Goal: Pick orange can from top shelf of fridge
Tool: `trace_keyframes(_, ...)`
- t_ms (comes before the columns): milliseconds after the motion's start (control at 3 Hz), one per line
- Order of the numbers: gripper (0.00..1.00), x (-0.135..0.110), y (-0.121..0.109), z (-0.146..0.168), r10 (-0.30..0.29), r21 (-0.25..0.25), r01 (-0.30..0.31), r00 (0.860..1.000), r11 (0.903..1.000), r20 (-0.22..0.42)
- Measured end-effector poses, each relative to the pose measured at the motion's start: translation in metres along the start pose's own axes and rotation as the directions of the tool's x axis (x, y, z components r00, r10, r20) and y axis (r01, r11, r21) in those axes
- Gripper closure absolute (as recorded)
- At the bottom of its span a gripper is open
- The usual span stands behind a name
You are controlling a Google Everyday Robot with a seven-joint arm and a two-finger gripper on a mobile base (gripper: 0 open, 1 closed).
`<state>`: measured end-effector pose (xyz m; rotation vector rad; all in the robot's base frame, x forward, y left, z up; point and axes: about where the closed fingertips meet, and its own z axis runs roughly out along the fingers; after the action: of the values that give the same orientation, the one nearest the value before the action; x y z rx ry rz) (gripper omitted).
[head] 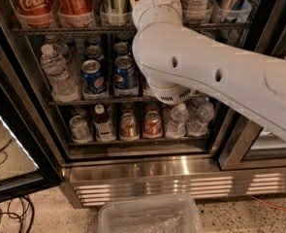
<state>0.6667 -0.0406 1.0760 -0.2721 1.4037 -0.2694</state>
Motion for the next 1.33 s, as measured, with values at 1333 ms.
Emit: trace_keyframes(1333, 1.0, -0.044, -0.008, -0.009, 0.184, -0.11, -0.169, 0.972, 0.9794, 0.145)
